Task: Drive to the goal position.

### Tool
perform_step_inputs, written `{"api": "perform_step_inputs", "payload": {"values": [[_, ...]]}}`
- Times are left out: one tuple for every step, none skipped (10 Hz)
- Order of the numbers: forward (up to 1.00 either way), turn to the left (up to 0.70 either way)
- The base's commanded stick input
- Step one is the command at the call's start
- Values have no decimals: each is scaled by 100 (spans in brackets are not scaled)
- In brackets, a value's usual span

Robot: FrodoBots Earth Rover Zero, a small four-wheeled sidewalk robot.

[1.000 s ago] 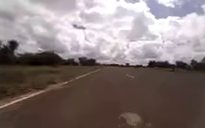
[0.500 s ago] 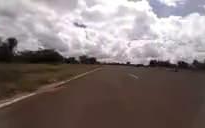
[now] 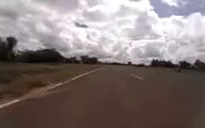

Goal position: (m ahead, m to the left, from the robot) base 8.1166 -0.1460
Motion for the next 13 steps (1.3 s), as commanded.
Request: {"api": "perform_step_inputs", "payload": {"values": [[100, -1], [100, -3], [100, -9], [100, -16], [100, -36], [100, -37], [100, -25], [100, -11], [100, 0], [100, 0], [100, 0], [100, 0], [100, 0]]}}
